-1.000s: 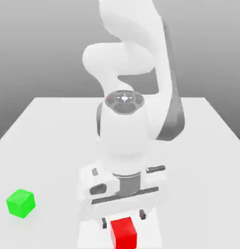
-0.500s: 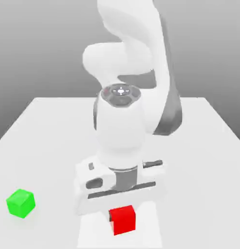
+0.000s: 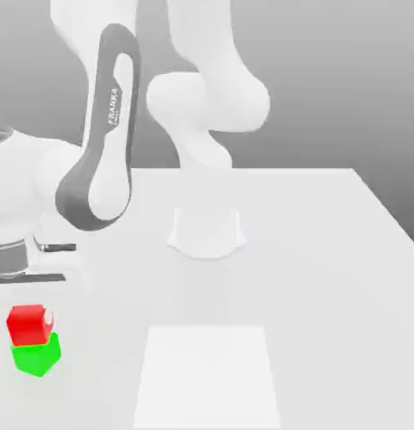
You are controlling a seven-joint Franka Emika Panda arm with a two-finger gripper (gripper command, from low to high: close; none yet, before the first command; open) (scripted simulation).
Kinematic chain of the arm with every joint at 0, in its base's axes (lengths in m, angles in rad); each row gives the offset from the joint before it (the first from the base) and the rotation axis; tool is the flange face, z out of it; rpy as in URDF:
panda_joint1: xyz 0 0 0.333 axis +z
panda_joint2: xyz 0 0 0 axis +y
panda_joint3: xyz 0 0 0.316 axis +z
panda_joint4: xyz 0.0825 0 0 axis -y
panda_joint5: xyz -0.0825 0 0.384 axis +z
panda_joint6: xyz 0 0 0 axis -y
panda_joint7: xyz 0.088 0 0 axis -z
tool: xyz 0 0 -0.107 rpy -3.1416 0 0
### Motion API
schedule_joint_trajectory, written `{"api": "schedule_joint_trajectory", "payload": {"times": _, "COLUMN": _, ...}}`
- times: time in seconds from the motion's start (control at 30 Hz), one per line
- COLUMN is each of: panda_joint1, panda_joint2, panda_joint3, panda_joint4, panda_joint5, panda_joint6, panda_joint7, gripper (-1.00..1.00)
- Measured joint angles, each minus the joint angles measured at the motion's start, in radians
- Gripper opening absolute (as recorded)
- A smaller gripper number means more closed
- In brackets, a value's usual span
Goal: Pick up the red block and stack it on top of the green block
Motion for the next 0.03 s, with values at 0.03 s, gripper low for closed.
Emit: {"api": "schedule_joint_trajectory", "payload": {"times": 0.03, "panda_joint1": 0.0, "panda_joint2": 0.0, "panda_joint3": 0.0, "panda_joint4": 0.0, "panda_joint5": 0.0, "panda_joint6": 0.0, "panda_joint7": 0.0, "gripper": 1.0}}
